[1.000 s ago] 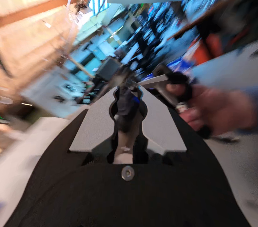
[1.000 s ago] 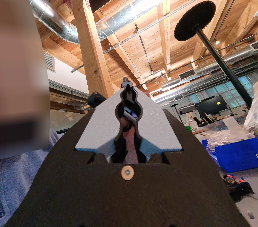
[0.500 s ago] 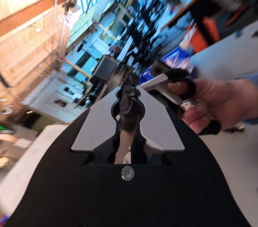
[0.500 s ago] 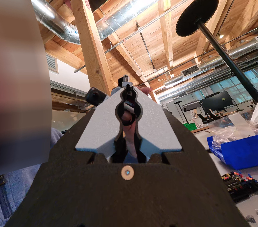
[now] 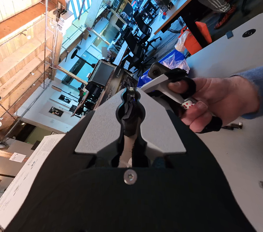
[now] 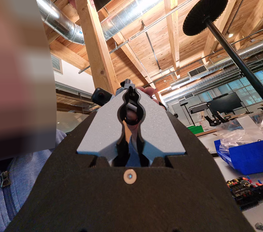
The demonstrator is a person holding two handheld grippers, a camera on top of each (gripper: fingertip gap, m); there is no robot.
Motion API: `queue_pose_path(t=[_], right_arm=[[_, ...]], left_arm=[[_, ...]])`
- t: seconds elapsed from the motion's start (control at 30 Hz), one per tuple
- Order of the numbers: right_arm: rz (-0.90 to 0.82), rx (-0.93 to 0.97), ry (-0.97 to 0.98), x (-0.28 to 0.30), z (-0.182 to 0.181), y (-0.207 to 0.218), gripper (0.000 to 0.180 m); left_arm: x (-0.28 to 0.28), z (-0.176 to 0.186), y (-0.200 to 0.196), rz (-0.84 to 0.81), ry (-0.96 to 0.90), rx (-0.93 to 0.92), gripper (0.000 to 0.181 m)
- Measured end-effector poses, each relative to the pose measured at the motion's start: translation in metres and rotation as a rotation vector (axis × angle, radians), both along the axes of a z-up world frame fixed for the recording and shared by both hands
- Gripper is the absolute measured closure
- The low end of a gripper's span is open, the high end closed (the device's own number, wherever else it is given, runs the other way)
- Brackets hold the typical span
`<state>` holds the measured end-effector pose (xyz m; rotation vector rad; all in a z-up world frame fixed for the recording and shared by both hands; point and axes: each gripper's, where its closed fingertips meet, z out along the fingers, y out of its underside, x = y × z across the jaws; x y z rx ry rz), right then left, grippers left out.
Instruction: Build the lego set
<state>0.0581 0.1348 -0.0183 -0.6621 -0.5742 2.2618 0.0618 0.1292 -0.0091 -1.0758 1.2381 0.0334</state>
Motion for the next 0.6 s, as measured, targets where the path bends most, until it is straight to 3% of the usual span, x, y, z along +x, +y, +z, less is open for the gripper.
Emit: queue_pose_path(t=[0.6], right_arm=[[0.105,-0.007,0.046,-0.009,0.012,-0.022,0.176]], left_arm=[[0.003,0.008,-0.014,-0.133,-0.002,0.049,0.174]])
